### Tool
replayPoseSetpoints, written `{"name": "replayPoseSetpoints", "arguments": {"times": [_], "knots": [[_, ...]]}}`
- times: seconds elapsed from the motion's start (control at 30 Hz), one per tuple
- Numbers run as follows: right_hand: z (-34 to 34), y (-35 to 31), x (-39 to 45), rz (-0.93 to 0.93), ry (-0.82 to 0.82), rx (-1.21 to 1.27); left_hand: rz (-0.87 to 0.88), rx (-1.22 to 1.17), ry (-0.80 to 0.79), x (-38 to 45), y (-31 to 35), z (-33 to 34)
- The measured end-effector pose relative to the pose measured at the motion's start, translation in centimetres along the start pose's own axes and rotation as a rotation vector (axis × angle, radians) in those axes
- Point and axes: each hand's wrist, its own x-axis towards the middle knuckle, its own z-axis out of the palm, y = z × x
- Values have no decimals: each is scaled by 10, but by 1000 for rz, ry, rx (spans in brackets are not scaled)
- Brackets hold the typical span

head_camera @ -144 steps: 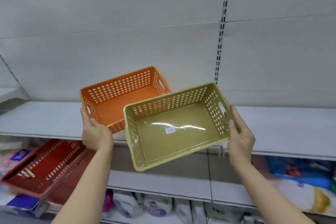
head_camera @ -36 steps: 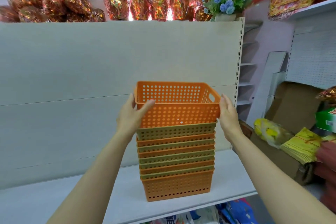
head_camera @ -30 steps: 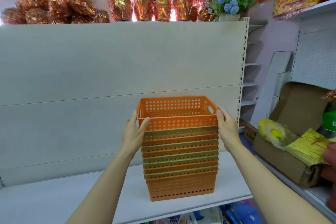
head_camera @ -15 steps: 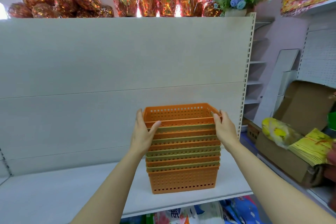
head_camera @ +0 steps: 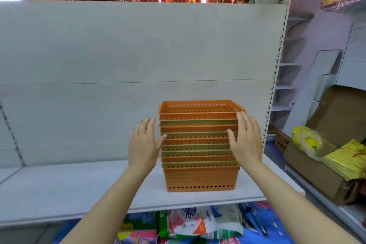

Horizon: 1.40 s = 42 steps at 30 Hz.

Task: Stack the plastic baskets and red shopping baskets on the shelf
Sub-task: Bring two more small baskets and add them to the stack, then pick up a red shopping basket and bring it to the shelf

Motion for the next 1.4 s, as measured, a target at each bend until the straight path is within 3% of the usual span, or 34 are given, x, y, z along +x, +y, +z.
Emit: {"name": "replayPoseSetpoints", "arguments": {"times": [0.13,0.3,0.43,0.73,1.17,1.4], "knots": [[5,-45,-47,-179,83,124,53,201,71,-80,-48,-26],[35,-130,-127,-302,-46,328,55,352,61,-177,-100,-62],[54,-199,-201,-360,-168,478,-65,410,3,-248,-138,-89],[80,-344,-344,-465,-481,568,-339,505,-149,-392,-246,-168],[101,-564,-484,-608,-733,617,-593,603,-234,-532,-397,-280],[148,-681,-543,-729,-805,688,-784,658,-280,-589,-495,-321]]}}
